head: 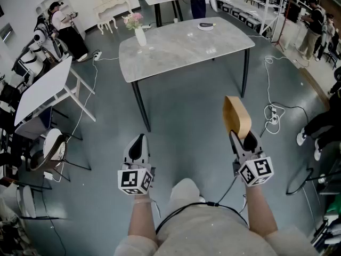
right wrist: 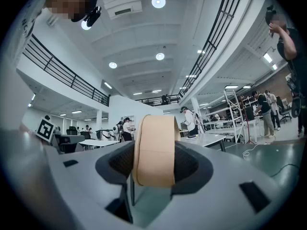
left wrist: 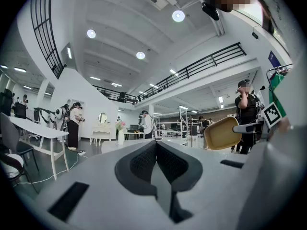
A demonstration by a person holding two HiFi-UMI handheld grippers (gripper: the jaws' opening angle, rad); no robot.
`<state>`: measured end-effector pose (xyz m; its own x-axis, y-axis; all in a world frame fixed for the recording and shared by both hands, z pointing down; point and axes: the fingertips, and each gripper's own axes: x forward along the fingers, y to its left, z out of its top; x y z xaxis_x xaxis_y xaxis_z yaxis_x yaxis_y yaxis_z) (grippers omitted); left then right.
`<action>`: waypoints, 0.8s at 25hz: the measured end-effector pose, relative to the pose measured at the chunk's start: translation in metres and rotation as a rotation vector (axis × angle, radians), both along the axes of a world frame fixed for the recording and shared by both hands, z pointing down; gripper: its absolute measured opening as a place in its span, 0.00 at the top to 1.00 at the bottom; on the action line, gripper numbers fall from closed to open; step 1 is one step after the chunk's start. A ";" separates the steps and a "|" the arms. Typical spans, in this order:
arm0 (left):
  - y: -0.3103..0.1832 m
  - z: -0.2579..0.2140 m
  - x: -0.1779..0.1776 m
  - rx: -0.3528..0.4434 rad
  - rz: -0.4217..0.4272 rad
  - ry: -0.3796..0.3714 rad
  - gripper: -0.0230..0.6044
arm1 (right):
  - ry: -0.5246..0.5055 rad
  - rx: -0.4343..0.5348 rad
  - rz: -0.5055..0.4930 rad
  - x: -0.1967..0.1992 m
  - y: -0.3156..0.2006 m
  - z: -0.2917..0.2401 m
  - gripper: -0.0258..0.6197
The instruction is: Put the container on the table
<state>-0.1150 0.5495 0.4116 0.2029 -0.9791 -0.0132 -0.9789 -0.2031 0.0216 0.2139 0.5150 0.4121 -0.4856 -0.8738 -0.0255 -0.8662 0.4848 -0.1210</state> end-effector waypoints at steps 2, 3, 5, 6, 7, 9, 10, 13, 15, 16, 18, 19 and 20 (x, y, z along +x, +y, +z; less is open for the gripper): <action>-0.010 0.002 -0.001 -0.005 -0.001 0.005 0.96 | -0.003 -0.004 0.002 0.000 -0.008 0.001 0.62; -0.016 0.003 -0.002 -0.008 -0.001 0.007 0.96 | -0.003 -0.005 0.003 0.000 -0.012 0.002 0.62; -0.029 0.004 -0.002 -0.011 0.003 0.008 0.96 | -0.002 -0.008 0.006 0.000 -0.022 0.004 0.62; -0.036 0.005 -0.003 -0.011 0.006 0.008 0.96 | 0.000 -0.009 0.007 -0.001 -0.028 0.005 0.62; -0.044 0.006 -0.003 -0.011 0.008 0.008 0.96 | 0.002 -0.010 0.008 -0.001 -0.034 0.007 0.62; -0.059 0.008 -0.004 -0.011 0.015 0.008 0.96 | 0.003 -0.016 0.018 0.001 -0.048 0.010 0.62; -0.067 0.009 -0.004 -0.011 0.018 0.009 0.96 | 0.001 -0.019 0.024 0.002 -0.055 0.012 0.62; -0.094 0.014 -0.008 -0.017 0.024 0.012 0.96 | 0.000 -0.025 0.038 0.001 -0.081 0.015 0.62; -0.116 0.017 -0.014 -0.027 0.021 0.021 0.96 | 0.001 -0.031 0.039 -0.004 -0.100 0.016 0.62; -0.127 0.017 -0.018 -0.028 0.019 0.028 0.96 | 0.003 -0.034 0.038 -0.006 -0.110 0.016 0.62; -0.149 0.015 -0.021 -0.028 0.021 0.038 0.96 | 0.004 -0.037 0.037 -0.010 -0.129 0.014 0.62; -0.159 0.014 -0.021 -0.028 0.026 0.039 0.96 | -0.001 -0.038 0.038 -0.012 -0.139 0.013 0.62; -0.168 0.013 -0.021 -0.029 0.032 0.039 0.96 | -0.007 -0.039 0.038 -0.013 -0.148 0.011 0.62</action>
